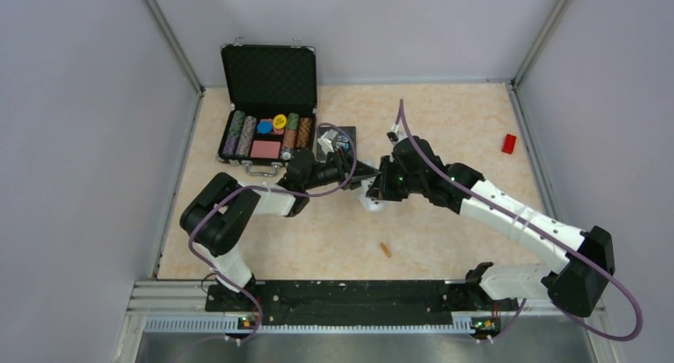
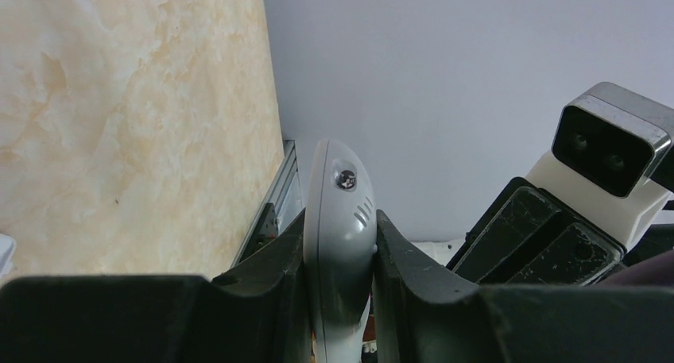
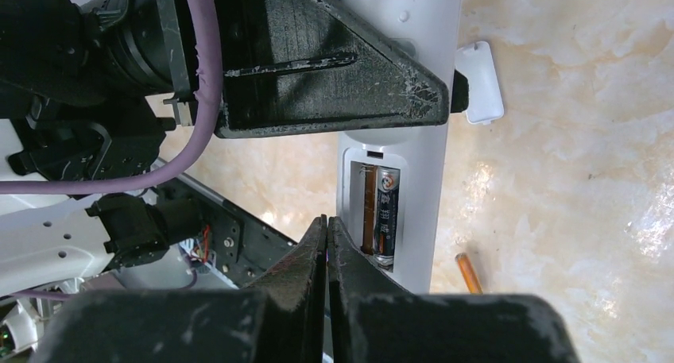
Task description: Load the batteries into the remote control
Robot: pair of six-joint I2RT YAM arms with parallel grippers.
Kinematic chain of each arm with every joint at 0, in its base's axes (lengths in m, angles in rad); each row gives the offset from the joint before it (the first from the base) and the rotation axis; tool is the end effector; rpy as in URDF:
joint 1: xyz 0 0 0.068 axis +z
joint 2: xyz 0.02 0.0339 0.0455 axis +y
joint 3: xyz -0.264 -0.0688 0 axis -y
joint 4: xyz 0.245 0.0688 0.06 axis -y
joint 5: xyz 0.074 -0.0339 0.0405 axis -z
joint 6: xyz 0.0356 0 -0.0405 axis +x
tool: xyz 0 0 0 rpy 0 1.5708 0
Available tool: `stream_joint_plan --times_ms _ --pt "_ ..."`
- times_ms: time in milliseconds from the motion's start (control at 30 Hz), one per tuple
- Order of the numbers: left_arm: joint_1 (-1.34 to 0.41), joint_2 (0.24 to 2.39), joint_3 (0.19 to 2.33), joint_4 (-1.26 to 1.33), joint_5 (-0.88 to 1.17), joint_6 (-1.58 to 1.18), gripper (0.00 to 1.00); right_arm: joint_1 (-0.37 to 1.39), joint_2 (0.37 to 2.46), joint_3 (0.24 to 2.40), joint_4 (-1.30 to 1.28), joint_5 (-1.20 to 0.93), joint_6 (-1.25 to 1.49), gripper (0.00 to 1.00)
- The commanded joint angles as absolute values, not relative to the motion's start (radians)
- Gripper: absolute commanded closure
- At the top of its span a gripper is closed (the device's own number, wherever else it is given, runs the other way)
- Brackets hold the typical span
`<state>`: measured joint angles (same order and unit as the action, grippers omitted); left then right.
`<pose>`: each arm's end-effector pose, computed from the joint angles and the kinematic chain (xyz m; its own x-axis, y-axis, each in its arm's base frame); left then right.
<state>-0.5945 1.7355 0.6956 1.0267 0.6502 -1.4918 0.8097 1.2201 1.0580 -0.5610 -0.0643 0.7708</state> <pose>0.2708 -0.2091 0.1917 -0.9452 -0.3188 -0.0709 0.0639 0.0327 -0.9974 0.1797 0.1919 0.3086 -0.8540 0.1115 -0.5082 -0.2242 0.8025 0.5529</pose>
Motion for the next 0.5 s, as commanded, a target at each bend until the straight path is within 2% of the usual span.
stream_joint_plan --times_ms 0,67,300,467 --pt "-0.595 1.659 0.702 1.006 0.631 -1.436 1.0 0.789 1.196 1.058 -0.529 -0.087 0.776 0.99" --pt "-0.588 1.646 0.71 0.935 0.613 -1.382 1.0 0.784 1.174 1.049 -0.534 -0.089 0.779 0.96" --pt "-0.55 1.521 0.713 0.514 0.445 -1.151 1.0 0.776 1.068 0.928 -0.618 -0.072 0.741 0.75" --pt "-0.511 1.434 0.675 0.37 0.327 -1.084 1.0 0.814 1.074 0.802 -0.613 -0.072 0.677 0.7"
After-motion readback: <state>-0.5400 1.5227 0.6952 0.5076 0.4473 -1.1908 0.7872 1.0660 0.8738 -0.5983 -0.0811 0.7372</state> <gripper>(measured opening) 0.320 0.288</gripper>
